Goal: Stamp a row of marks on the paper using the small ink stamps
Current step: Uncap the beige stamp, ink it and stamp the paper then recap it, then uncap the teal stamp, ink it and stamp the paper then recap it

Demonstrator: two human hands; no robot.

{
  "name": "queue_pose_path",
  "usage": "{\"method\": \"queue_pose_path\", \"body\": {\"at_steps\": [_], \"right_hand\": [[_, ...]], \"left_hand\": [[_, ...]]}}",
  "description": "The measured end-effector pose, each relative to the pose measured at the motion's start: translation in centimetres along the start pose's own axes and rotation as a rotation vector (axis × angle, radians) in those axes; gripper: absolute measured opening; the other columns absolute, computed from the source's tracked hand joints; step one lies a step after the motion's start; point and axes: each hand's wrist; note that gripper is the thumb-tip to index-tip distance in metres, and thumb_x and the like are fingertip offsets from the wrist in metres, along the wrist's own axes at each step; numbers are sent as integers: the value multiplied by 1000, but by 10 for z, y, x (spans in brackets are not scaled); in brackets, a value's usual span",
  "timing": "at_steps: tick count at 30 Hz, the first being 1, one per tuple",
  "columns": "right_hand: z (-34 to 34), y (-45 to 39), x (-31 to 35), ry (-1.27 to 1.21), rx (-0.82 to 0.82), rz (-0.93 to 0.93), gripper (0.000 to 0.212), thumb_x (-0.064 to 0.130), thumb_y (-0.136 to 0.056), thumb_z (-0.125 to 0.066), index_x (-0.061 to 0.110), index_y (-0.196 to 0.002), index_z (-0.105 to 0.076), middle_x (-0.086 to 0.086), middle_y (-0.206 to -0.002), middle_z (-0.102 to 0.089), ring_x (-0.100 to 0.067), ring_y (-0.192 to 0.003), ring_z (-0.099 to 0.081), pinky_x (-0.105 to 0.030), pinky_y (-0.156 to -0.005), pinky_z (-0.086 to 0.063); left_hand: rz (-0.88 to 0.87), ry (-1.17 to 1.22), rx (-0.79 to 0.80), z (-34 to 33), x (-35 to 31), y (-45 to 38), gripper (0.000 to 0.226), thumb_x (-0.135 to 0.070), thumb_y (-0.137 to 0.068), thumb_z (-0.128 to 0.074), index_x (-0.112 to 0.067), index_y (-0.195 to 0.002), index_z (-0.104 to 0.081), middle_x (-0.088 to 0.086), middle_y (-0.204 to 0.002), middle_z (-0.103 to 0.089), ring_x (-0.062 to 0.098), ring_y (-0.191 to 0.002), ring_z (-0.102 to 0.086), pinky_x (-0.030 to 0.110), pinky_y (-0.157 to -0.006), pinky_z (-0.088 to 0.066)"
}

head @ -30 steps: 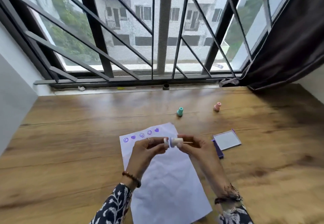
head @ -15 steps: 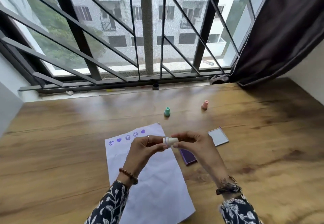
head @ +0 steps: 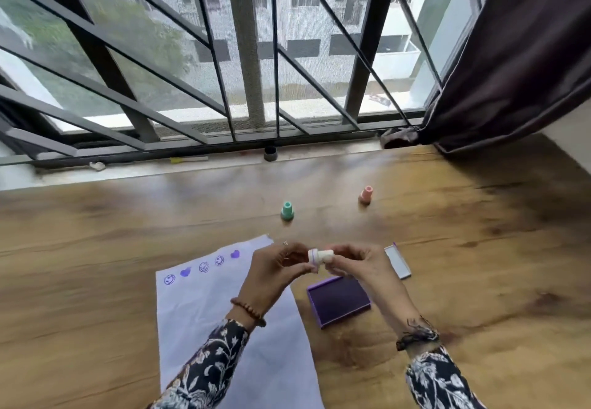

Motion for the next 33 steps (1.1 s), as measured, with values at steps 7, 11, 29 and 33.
{"method": "queue_pose_path", "body": {"at_steps": [7,11,29,33], "right_hand": [[22,-57,-15,-54,-201,38,34,-3,-71,-73,24,-90,-68,-10,-94,-72,-16,-85,-68,-23,-81,-55],[29,-90,-19,83,-301,43,25,4,-71,-74,28,-76,-69,-5,-83,-72,-12,-77,-65,-22,-77,-52],[-10,-88,-30,178,-412,100,23,10,-74,-73,25,-91,-68,5,-85,-69,-10,-77,-63,-24,-76,-51],[-36,-87,-26,342,-250,139,23,13,-77,-71,19,-99,-67,1,-99,-68,3,-77,-59,0,-68,-44]], "left_hand": [[247,84,-69,-55,11,-66,23,-11,-74,-71,-12,-93,-58,12,-91,-71,18,-85,-68,31,-81,-55],[283,-79,-82,-71,22,-98,25,-14,-75,-68,-11,-99,-60,16,-96,-70,29,-90,-65,45,-84,-53],[328,-340,-493,-39,39,-51,18,-39,-78,-66,-30,-89,-56,-12,-55,-50,22,-66,-61,27,-56,-38],[303,-414,-525,-8,58,-46,22,-30,-76,-69,-25,-94,-58,-3,-83,-62,22,-89,-53,30,-63,-39]]}}
Point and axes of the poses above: each hand's wrist, its own y-axis away from the middle knuckle, its own z-axis out of the back of the hand, x = y × z
